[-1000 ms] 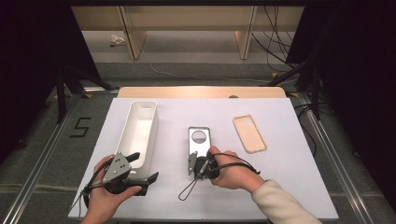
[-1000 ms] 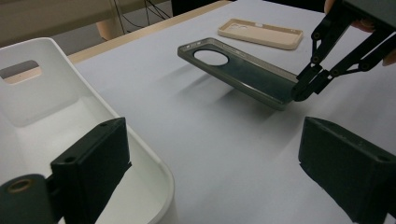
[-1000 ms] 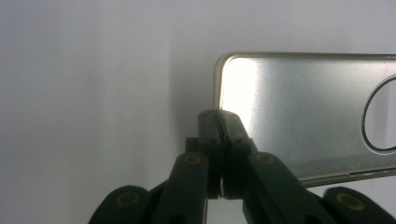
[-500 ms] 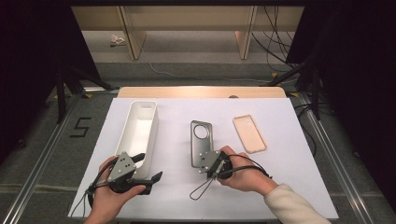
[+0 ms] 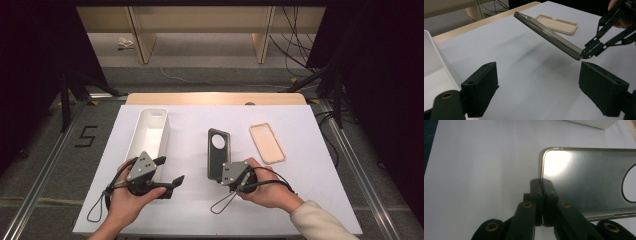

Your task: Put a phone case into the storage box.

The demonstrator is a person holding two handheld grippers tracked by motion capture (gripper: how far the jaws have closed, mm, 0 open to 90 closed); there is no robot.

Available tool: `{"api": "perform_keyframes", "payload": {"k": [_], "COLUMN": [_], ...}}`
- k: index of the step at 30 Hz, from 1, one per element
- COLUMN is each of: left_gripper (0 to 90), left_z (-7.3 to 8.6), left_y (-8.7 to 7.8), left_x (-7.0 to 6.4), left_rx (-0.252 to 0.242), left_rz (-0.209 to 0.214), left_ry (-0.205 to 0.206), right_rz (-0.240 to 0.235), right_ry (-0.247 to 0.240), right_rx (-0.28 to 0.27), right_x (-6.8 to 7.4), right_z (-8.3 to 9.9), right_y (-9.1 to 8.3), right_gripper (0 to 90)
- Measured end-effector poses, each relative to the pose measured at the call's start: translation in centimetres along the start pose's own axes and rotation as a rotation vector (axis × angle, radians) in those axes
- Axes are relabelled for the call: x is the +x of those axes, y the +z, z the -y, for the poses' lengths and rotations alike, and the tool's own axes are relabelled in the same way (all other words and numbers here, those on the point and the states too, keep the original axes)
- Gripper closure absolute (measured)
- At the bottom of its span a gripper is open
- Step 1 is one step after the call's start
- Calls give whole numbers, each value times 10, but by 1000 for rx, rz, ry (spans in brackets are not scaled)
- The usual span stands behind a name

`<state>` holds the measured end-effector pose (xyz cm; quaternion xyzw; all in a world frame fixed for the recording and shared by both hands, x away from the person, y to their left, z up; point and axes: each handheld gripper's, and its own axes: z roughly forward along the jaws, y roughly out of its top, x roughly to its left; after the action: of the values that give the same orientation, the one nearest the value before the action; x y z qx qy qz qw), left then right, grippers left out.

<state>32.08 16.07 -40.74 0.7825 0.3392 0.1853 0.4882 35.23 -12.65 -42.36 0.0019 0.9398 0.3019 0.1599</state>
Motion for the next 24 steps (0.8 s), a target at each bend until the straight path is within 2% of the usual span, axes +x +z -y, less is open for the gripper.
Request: {"api": "perform_keyframes", "payload": {"k": [5,10,18,24], "left_gripper": [158,160,169,195], "left_z": [-17,-30,-51,-63], "left_y": [18,37,63,79], "left_x": [6,10,11,14], "left_rx": [25,48,99,116], "left_rz": [9,12,20,28], "left_ry": [-36,-37,-49,-100], "right_rz": [0,-4,-4,-3], "right_ry": [7,24,24,14], "right_rx": [-9,-18,-36,-44], "right_x": [2,3,4,6], "right_z": [5,8,7,5], "right_y": [-3,-8,-11,-11], "right_gripper": [893,893,893,893]}}
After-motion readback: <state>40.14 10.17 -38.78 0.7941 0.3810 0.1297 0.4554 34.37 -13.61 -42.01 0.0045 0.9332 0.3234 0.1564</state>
